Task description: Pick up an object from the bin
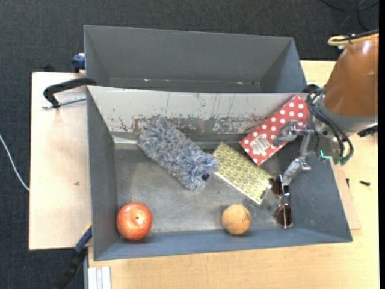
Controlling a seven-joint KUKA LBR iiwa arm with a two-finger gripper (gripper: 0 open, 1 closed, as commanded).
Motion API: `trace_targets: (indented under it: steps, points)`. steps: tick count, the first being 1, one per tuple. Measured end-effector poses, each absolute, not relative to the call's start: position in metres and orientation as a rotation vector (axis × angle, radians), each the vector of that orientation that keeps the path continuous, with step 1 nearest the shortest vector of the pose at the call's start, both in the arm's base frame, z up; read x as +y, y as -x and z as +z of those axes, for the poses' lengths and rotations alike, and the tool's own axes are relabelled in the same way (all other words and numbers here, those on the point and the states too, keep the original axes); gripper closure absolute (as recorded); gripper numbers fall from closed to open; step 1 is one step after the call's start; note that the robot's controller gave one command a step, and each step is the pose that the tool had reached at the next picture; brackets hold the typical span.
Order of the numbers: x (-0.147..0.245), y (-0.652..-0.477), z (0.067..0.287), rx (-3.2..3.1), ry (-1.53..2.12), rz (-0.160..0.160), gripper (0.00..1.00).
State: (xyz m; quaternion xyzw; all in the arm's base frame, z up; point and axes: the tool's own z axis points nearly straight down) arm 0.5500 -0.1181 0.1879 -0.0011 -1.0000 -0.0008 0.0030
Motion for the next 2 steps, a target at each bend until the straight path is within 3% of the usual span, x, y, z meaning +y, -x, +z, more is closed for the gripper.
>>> trace_targets:
  steps: [1, 2]
  points:
    - [-0.118, -0.552, 0.192, -3.144, 0.001, 0.000, 0.00]
    - [-0.084, -0.567, 0.132, -3.147, 0.112, -0.001, 0.00]
